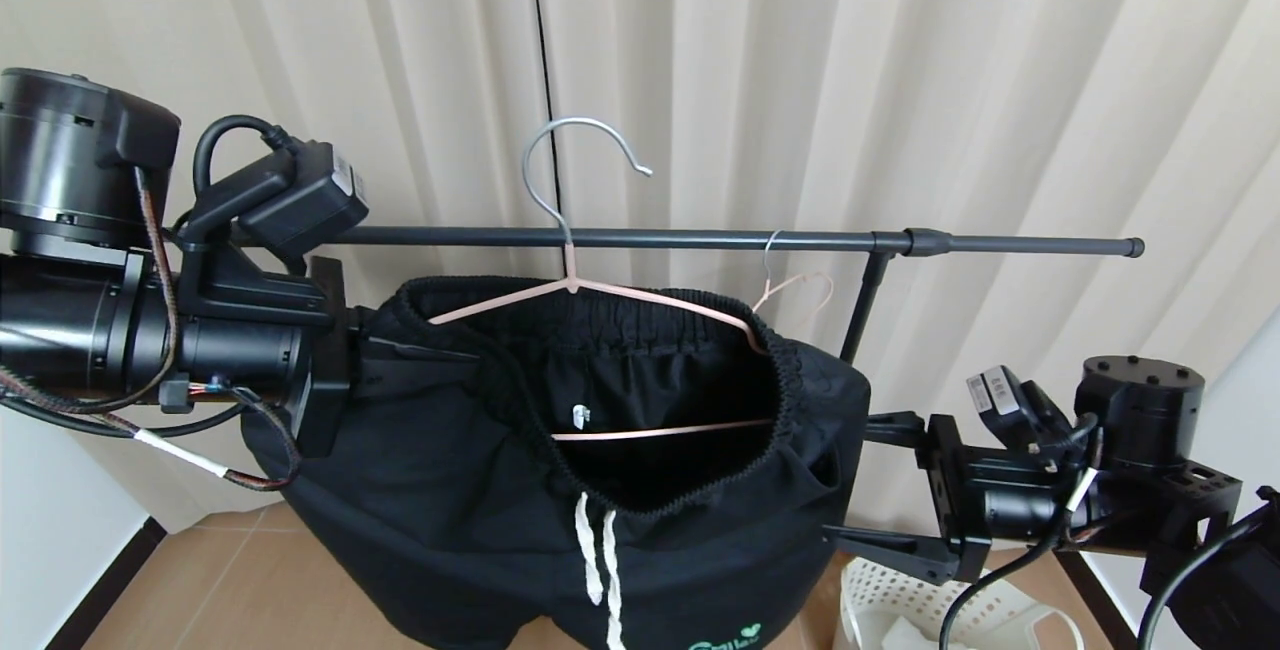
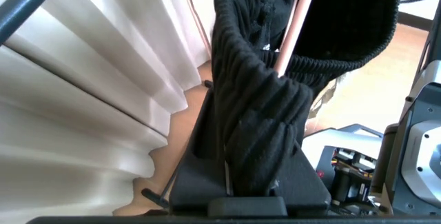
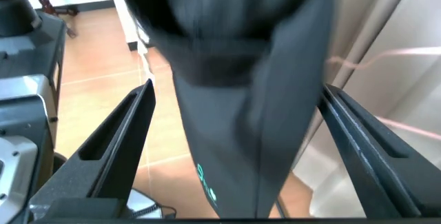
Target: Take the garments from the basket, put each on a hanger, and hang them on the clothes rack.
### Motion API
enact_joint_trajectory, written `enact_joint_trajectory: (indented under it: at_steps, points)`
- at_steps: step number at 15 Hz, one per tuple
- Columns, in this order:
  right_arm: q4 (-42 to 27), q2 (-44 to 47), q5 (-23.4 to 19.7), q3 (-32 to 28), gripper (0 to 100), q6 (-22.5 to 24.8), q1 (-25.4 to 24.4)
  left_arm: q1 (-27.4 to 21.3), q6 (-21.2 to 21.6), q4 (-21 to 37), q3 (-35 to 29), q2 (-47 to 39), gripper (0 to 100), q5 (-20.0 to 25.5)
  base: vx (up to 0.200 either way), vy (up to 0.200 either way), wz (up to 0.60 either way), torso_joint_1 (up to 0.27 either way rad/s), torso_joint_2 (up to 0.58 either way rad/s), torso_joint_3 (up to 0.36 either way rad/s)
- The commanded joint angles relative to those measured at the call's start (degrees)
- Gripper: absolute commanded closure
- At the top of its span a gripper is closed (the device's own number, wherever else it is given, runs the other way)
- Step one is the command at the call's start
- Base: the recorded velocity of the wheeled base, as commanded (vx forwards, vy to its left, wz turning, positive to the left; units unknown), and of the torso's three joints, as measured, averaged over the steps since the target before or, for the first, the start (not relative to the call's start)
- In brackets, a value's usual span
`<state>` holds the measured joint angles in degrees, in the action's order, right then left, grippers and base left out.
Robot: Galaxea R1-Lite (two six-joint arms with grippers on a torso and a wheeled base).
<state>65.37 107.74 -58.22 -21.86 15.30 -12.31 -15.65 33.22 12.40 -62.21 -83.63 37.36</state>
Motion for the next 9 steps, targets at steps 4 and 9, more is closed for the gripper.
enact_joint_trajectory:
  at_steps: [4, 9]
  points:
    - [0.02, 5.20, 2.76, -1.52, 100, 1.58, 0.01, -0.08, -1.49, -0.01, 0.86, 2.77, 100, -0.01, 0.000, 0.000, 0.00, 0.000, 0.00, 0.000]
    - [0.02, 4.94, 4.17, -2.31, 100, 1.49, 1.41, 0.71, -3.60, -0.01, 2.44, 6.28, 100, -0.10, 0.000, 0.000, 0.00, 0.000, 0.00, 0.000]
